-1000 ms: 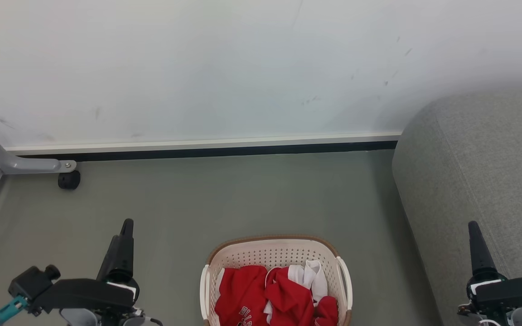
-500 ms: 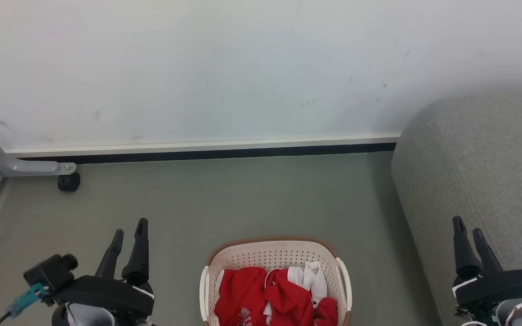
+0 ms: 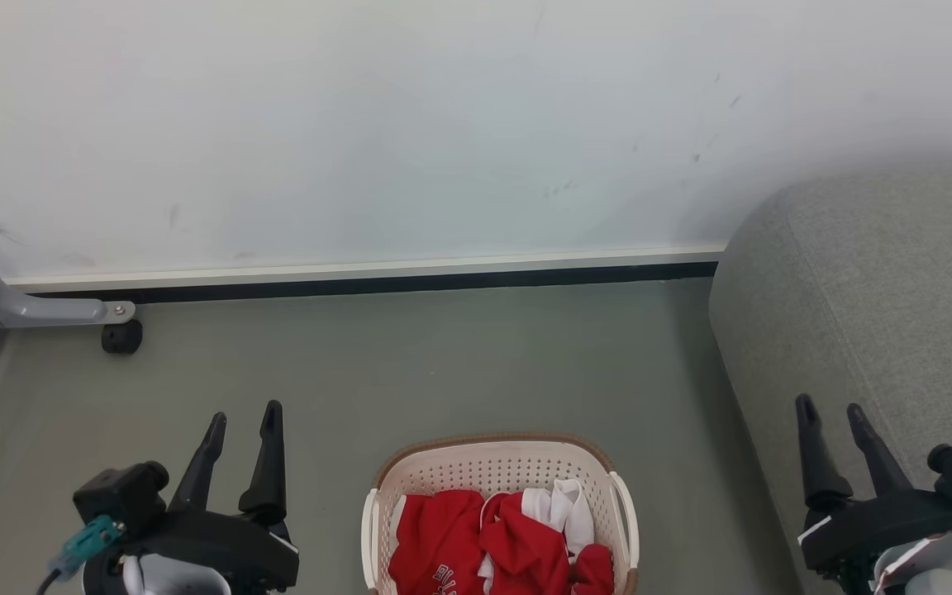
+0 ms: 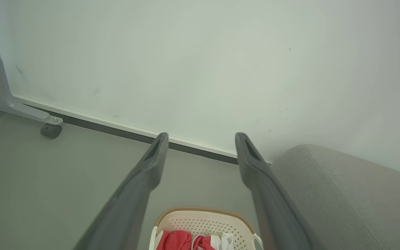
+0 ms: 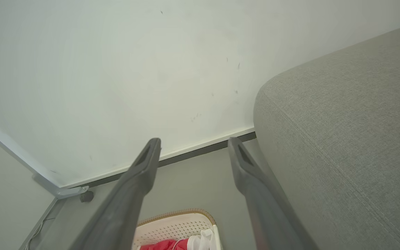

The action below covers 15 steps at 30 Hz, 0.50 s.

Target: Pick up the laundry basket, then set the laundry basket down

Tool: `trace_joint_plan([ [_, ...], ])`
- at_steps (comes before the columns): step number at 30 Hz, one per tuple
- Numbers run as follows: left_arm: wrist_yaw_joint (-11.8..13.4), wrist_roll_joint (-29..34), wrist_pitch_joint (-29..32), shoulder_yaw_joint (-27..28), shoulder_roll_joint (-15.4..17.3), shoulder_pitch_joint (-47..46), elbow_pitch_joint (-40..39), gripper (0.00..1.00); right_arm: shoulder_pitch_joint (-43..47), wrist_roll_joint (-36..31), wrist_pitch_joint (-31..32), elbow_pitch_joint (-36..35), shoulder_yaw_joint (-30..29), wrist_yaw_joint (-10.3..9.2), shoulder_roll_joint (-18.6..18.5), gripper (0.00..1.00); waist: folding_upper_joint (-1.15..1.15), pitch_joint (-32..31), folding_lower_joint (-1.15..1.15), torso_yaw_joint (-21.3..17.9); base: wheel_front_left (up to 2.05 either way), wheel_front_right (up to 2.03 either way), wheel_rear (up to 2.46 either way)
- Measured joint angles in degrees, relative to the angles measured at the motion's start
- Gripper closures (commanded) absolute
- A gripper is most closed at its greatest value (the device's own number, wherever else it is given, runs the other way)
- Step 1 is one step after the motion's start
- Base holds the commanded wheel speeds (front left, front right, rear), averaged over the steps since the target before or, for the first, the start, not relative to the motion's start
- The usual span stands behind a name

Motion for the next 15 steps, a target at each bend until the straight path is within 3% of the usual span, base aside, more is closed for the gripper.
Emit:
trace_joint_plan([
  [15, 2.5, 9.9, -3.3, -2.3, 0.0, 0.0, 1.8, 0.0, -0.1, -11.0, -3.2, 2.1, 4.8, -0.79, -0.9, 0.0, 0.0, -0.1, 0.0, 0.0, 0.0, 0.0, 0.0],
])
